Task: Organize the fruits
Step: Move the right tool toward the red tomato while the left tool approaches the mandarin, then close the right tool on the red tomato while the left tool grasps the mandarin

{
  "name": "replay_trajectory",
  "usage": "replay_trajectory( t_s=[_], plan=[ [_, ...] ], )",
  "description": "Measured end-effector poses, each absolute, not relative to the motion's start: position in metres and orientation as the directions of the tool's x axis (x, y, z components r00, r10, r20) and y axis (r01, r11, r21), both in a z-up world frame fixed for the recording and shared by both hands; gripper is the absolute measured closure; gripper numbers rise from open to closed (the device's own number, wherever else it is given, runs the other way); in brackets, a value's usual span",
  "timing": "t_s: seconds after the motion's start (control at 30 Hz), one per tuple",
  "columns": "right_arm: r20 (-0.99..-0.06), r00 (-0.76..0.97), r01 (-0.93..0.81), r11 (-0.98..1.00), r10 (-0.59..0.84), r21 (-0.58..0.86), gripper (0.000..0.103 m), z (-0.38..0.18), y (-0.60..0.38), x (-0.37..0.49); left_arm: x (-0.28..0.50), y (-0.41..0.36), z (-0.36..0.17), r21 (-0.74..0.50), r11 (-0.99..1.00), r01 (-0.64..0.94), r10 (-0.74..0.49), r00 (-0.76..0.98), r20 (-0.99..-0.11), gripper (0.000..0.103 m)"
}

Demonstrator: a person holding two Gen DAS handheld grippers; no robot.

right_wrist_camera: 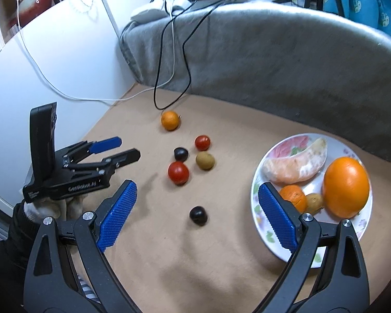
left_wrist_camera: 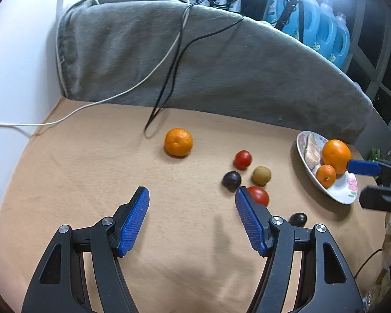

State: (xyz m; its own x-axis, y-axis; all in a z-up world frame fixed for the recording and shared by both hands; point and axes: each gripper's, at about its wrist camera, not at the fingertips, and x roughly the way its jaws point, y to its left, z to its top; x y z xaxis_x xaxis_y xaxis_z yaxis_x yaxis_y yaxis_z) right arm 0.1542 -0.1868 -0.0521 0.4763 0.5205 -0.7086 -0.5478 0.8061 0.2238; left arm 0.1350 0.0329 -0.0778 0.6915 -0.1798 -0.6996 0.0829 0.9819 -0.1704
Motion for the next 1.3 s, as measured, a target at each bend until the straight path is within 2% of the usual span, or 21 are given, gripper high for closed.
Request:
replay_trajectory(
  t_s=[0.27,0.5,0.7,1.0,1.23,1.3],
  plan=[
    [-0.733,0.439,-0.574,0.79,0.519,0.215,0.007,-0.063,-0.166,0.153,0.149,0.039,-0.08,-0.197,0.976,0.088,-0.203,0.683,-0.702,0.035],
    [-0.749,0.421,-0.594,0.779,0.512,0.199,0.022,-0.067,-0.145,0.16,0.17,0.046,-0.083,-0.241,0.966,0.091,-0.238,0.672,-0.702,0.045],
    [-0.768,0.403,-0.619,0.766,0.497,0.172,0.031,-0.075,-0.123,0.165,0.187,0.047,-0.09,-0.274,0.958,0.089,-0.263,0.655,-0.708,0.05],
    [-0.796,0.368,-0.616,0.767,0.48,0.178,0.043,-0.092,-0.107,0.182,0.211,0.044,-0.097,-0.303,0.949,0.084,-0.284,0.641,-0.713,0.055],
    [-0.809,0.355,-0.61,0.772,0.468,0.179,0.045,-0.102,-0.104,0.19,0.228,0.046,-0.103,-0.317,0.946,0.069,-0.287,0.635,-0.717,0.055],
    [-0.814,0.351,-0.609,0.773,0.463,0.178,0.05,-0.105,-0.102,0.193,0.233,0.046,-0.105,-0.318,0.946,0.064,-0.285,0.633,-0.72,0.055]
  ],
)
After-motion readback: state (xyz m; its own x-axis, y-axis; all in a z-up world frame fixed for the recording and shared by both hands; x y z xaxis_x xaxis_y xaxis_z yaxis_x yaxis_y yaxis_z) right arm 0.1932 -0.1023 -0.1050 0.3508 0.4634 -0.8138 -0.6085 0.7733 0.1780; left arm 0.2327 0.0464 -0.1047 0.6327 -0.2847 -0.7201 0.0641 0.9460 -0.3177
